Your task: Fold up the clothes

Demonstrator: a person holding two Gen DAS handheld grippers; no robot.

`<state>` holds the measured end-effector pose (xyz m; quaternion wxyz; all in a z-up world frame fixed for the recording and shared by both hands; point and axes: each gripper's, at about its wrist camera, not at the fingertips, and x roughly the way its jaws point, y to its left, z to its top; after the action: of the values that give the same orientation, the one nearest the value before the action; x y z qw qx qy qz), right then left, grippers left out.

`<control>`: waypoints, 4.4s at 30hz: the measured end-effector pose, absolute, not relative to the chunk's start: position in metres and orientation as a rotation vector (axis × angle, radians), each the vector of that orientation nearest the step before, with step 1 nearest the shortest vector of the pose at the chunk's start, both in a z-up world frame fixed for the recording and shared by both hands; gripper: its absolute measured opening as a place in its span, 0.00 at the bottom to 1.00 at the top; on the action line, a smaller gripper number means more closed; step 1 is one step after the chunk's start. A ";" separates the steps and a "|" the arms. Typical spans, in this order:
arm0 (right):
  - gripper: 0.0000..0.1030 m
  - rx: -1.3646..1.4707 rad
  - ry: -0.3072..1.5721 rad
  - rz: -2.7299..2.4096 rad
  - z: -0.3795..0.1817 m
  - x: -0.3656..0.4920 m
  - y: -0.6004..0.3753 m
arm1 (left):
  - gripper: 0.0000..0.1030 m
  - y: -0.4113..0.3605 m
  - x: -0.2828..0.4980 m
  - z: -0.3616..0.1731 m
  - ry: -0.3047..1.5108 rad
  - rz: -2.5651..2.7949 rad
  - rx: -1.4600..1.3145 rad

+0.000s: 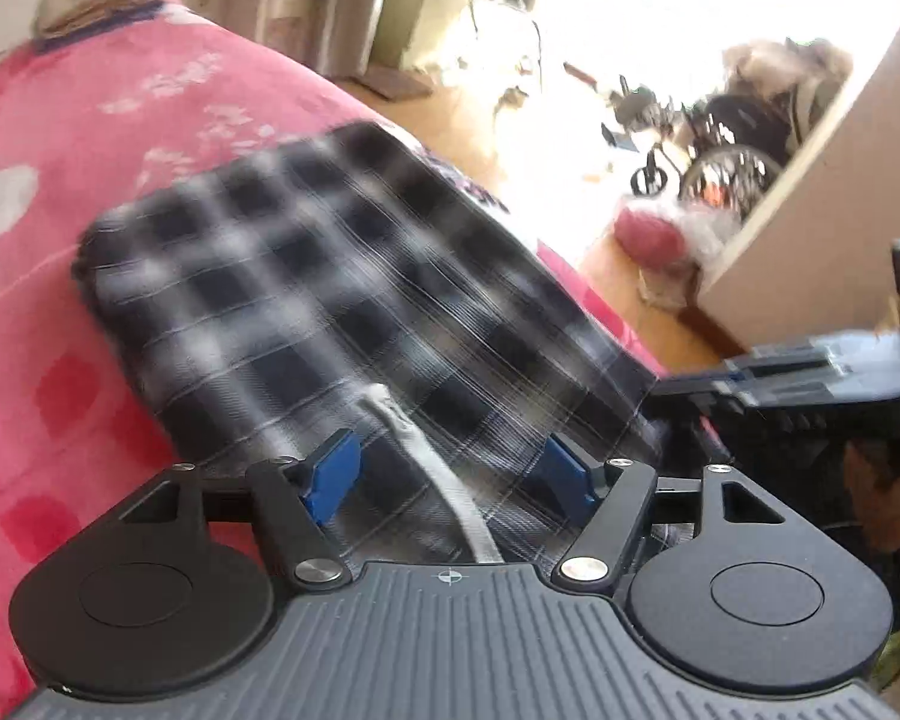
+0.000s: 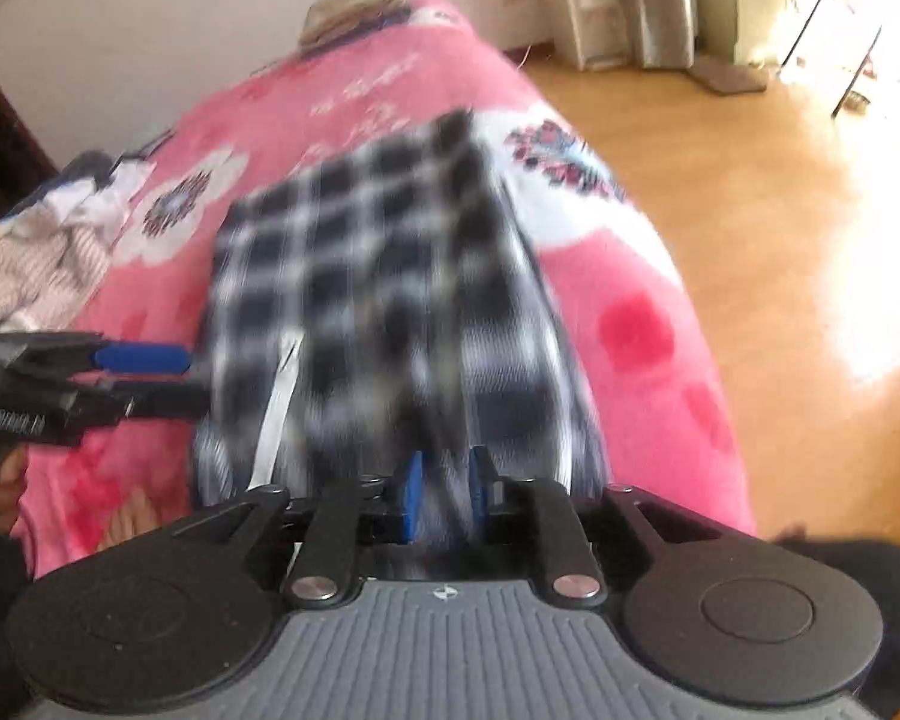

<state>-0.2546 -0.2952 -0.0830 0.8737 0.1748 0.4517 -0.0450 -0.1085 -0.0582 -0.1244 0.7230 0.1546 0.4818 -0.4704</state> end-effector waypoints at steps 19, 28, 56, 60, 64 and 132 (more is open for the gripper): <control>0.33 0.266 0.959 -0.158 -0.091 -0.240 -0.290 | 0.94 -0.075 -0.101 -0.113 1.086 -0.677 0.381; 0.33 0.060 1.011 -0.169 -0.108 -0.233 -0.272 | 0.94 -0.084 -0.108 -0.133 1.150 -0.647 0.476; 0.32 -0.026 0.884 -0.075 -0.122 -0.177 -0.260 | 1.00 -0.075 -0.106 -0.140 1.203 -0.579 0.465; 0.33 -0.048 0.890 -0.064 -0.128 -0.172 -0.257 | 1.00 -0.069 -0.102 -0.142 1.241 -0.560 0.407; 0.33 -0.042 0.890 -0.061 -0.127 -0.174 -0.258 | 1.00 -0.067 -0.101 -0.142 1.246 -0.549 0.394; 0.36 0.002 0.915 -0.055 -0.126 -0.170 -0.262 | 1.00 -0.045 -0.070 -0.128 1.262 -0.504 0.233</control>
<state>-0.1705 -0.2620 -0.1259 0.8968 0.0012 0.4416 -0.0266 -0.0701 -0.0448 -0.1281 0.7715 0.1075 0.5824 -0.2326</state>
